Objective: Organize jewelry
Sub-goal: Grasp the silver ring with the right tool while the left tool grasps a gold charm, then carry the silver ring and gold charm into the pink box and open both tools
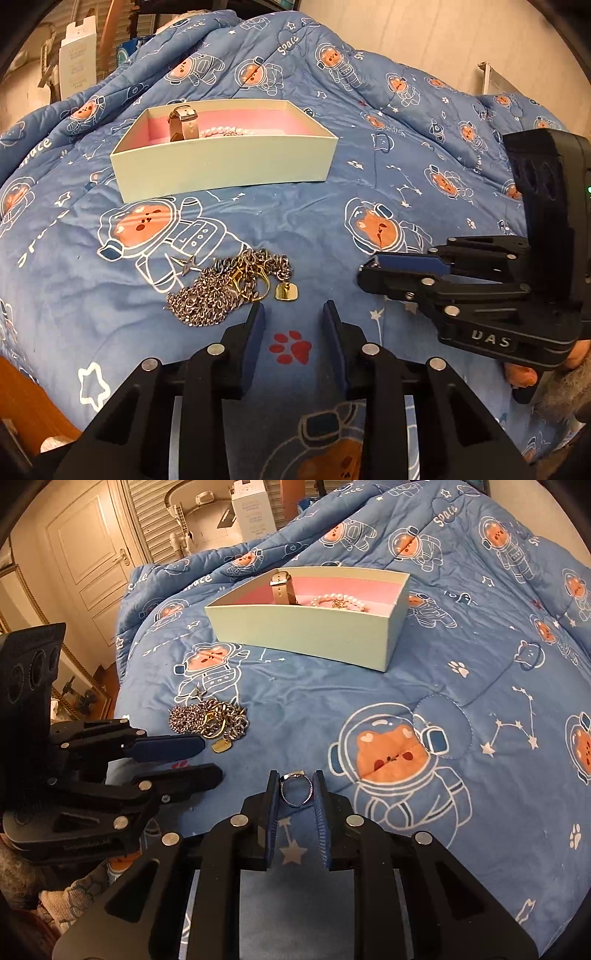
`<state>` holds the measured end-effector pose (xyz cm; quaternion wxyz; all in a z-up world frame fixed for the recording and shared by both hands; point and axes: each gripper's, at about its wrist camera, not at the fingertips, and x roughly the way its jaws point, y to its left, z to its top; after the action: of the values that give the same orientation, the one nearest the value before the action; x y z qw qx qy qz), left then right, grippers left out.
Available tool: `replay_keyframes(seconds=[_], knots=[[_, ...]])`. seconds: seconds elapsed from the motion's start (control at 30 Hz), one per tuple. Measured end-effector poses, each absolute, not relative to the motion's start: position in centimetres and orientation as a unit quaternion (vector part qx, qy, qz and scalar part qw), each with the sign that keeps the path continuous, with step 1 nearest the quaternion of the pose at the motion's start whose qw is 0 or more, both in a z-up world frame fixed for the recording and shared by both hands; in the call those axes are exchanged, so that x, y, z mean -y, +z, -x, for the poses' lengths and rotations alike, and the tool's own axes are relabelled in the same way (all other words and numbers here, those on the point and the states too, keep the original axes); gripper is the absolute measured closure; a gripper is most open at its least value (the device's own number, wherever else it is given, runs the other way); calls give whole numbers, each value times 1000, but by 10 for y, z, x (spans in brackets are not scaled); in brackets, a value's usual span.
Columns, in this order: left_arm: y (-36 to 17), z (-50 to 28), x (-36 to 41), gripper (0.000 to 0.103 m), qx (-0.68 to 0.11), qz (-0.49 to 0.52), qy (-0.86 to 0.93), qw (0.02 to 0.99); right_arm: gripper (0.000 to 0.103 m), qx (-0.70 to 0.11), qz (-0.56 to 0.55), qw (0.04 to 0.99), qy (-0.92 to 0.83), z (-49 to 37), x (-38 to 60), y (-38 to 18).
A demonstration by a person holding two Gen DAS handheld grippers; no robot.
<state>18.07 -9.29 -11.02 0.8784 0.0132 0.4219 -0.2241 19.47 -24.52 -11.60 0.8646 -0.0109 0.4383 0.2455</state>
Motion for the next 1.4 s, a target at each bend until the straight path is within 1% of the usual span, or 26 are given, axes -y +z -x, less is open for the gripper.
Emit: replay_keyframes(seconds=[0.1, 0.33, 0.57, 0.83, 1.2, 1.4], knots=[[-112, -184, 98, 81, -417, -26, -221, 881, 84, -441, 7, 865, 239, -191, 252, -117], [-113, -192, 99, 90, -415, -28, -220, 882, 84, -443, -1, 866, 233, -189, 255, -118], [-110, -187, 97, 90, -408, -23, -219, 886, 84, -443, -2, 866, 231, -189, 254, -118], [-94, -178, 85, 90, -397, 0, -220, 891, 84, -437, -5, 866, 241, -188, 248, -110], [-61, -187, 62, 90, -379, 28, -216, 899, 84, -419, -8, 860, 290, -205, 228, -76], [-47, -206, 53, 90, -367, 17, -215, 905, 84, -407, 8, 860, 308, -224, 219, -56]])
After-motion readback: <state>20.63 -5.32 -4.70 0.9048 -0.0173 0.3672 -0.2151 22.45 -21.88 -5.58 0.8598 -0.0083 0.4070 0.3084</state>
